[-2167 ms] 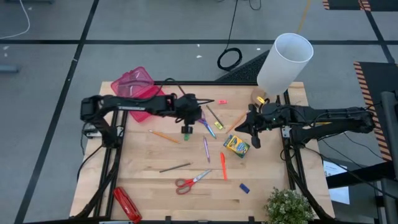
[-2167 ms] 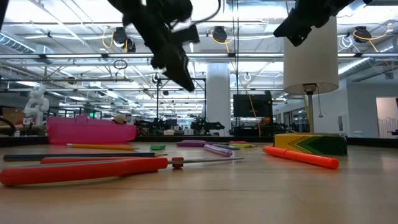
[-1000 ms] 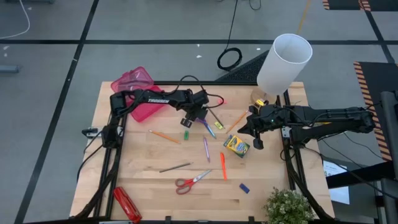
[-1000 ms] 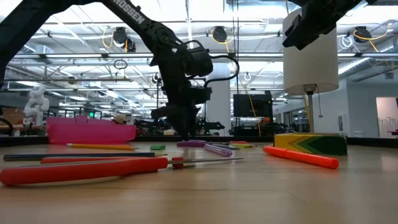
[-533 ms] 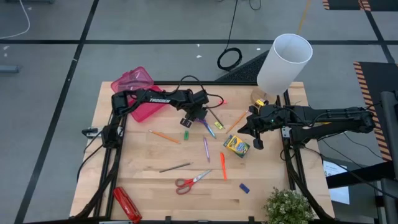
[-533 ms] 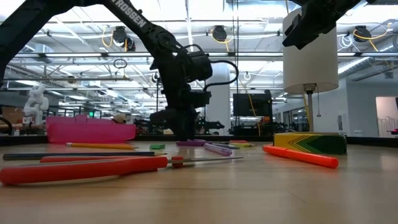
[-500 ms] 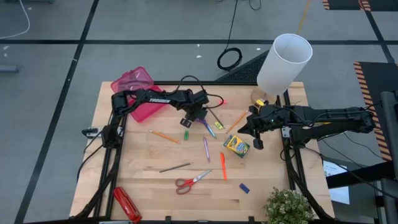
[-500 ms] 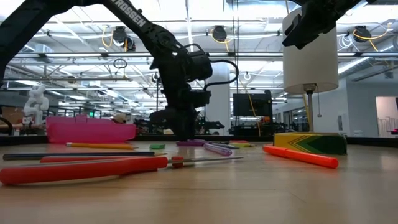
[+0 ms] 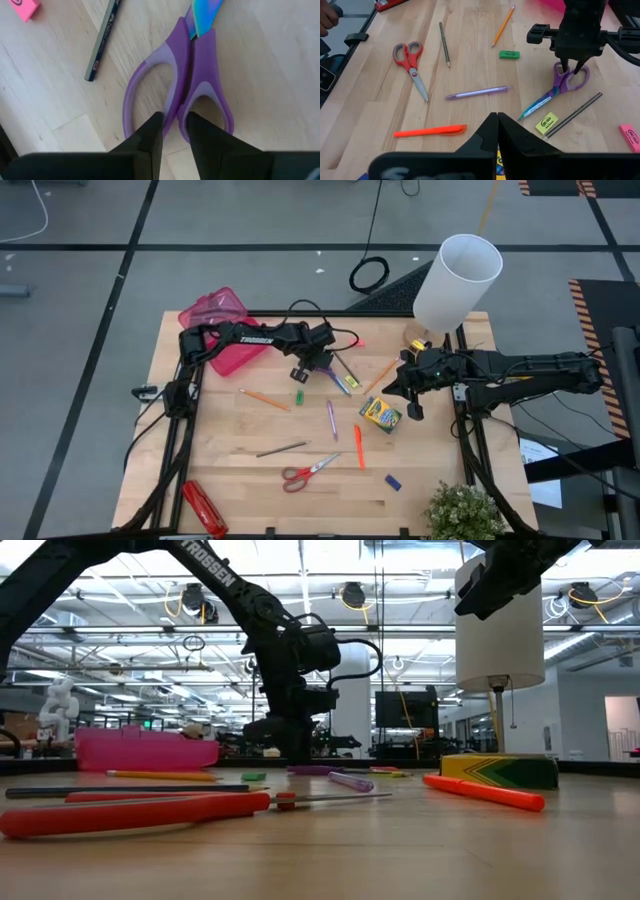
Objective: Pack school essentials
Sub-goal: Put the violet scissors into the pink supply box
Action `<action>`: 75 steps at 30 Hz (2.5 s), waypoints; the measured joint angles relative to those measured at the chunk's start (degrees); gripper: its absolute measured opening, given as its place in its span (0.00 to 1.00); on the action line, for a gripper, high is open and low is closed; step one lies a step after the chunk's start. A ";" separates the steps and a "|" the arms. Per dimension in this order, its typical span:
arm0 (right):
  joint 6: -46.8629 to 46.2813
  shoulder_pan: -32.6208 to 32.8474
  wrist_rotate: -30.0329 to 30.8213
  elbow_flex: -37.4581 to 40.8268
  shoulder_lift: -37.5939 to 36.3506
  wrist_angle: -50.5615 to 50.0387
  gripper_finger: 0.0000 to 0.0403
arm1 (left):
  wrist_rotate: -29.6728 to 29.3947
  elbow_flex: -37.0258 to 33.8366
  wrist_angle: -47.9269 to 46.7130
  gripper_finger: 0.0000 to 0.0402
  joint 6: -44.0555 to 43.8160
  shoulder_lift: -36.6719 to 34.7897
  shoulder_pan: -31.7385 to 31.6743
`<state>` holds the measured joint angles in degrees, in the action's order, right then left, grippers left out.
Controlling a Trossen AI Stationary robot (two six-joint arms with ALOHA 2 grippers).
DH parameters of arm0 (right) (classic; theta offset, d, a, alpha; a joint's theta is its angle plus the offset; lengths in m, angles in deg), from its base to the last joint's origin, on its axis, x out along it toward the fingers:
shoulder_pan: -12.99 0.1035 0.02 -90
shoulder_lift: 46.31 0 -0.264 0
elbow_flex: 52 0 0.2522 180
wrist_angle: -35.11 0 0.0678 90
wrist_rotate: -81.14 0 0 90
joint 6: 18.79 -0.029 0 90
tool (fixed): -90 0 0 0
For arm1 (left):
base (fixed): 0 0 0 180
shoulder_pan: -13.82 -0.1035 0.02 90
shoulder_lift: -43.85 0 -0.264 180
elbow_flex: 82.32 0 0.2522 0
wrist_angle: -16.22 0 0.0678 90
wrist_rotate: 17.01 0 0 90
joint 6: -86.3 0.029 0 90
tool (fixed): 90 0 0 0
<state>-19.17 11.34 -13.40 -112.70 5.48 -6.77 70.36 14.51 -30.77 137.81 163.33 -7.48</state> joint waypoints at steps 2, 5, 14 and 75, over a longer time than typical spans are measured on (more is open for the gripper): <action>0.00 0.00 0.00 0.00 0.00 0.00 0.00 | 0.02 0.00 0.02 0.22 -0.91 0.00 0.00; 0.00 0.00 -0.02 0.00 0.00 0.00 0.00 | 0.47 0.00 -0.14 0.22 -1.97 0.01 0.00; 0.00 0.00 -0.04 0.00 0.00 -0.35 0.00 | -0.13 0.24 0.61 0.33 -3.63 1.48 1.03; 0.00 0.04 -0.02 0.00 -0.02 -0.97 0.00 | 6.11 0.07 -2.69 0.46 -14.15 -2.45 0.70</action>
<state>-19.17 11.39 -13.42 -112.70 5.46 -7.74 76.47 14.57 -33.46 123.66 160.88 -6.78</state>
